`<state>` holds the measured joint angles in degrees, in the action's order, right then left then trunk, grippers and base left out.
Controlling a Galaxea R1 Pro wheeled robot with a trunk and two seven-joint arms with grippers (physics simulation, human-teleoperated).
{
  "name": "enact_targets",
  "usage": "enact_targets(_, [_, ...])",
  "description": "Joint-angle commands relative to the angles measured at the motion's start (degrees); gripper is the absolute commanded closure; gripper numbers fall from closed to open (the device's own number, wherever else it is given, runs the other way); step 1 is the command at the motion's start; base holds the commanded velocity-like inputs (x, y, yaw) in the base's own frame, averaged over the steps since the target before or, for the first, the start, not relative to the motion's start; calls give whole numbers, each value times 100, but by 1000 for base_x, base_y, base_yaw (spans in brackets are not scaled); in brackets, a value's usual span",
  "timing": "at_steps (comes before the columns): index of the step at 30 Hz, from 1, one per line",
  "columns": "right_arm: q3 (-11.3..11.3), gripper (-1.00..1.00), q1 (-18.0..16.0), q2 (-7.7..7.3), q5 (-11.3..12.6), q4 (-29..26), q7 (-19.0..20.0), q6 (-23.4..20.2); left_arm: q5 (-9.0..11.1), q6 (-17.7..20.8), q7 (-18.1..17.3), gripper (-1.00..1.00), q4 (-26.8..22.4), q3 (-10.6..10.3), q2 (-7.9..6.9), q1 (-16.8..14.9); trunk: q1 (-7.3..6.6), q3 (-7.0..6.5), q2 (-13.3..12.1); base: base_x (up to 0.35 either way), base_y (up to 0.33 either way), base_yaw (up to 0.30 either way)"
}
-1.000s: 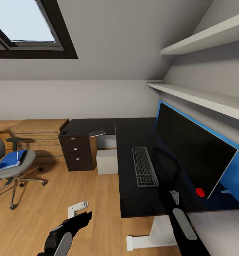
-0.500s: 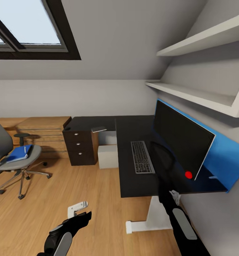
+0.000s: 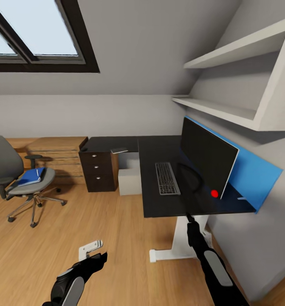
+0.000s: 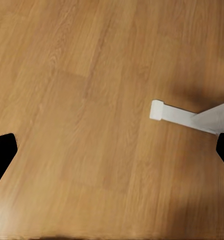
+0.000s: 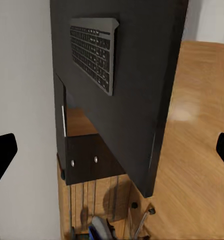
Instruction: In the bedroom, organize the workspace by keeping the computer under the desk, ensuring the monitor is on the desk, placing the keyboard on the desk next to the monitor, placing the mouse on the desk next to the keyboard, moving the folder from the swivel chair onto the desk next to the mouse, stacking the notebook on top of the folder with the pen on top of the notebook, and positioning the swivel chair next to the desk.
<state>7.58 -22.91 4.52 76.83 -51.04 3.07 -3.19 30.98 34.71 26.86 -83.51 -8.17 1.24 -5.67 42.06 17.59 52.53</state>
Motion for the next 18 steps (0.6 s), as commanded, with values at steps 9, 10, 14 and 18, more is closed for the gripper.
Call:
enact_targets(9, [24, -100, -314, 9, 50, 581, -369, -23, 42, 17, 56, -100, 0, 14, 5, -4, -3, 7, 6, -331, 0, 0])
enact_targets(10, [24, -100, -357, 8, 47, 671, -401, -20, 39, 17, 56, -100, 0, 11, 5, -6, -3, 7, 6, -285, 0, 0])
enact_targets(14, [-45, -100, -585, 12, -67, 1221, -490, 114, 33, 22, 56, -100, 1, 12, 7, -5, -3, 7, 6, -149, 0, 0])
enact_targets(18, [-220, -100, -743, 39, -465, 1758, -517, 497, 32, 27, 56, -100, -3, 20, 2, -6, -3, 7, 6, -61, 0, 0])
